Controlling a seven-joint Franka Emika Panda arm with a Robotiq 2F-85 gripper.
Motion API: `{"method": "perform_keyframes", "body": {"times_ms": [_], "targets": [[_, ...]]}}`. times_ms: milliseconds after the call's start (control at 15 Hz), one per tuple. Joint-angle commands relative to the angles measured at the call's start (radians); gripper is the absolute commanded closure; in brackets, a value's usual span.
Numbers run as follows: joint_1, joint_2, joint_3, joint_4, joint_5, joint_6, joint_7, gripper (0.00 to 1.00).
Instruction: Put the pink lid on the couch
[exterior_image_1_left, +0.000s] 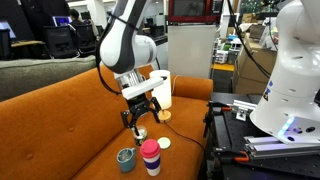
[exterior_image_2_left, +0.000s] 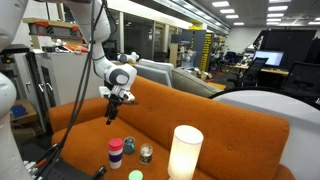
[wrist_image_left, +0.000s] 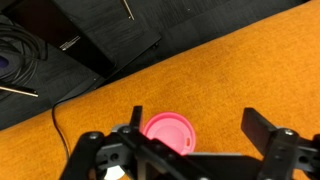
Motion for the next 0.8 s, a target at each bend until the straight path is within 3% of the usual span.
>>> {"method": "perform_keyframes", "body": {"times_ms": [0,533,733], "targets": [[-0.016,0.107,0.000,0.078,0.063,-0.003,0.009,0.00],[-0.006,0.144,-0.012,0.096,0.053,-0.002,0.003,0.00],[-0.014,0.211,-0.010,0.137,0.071,0.006,0.013,0.00]]}}
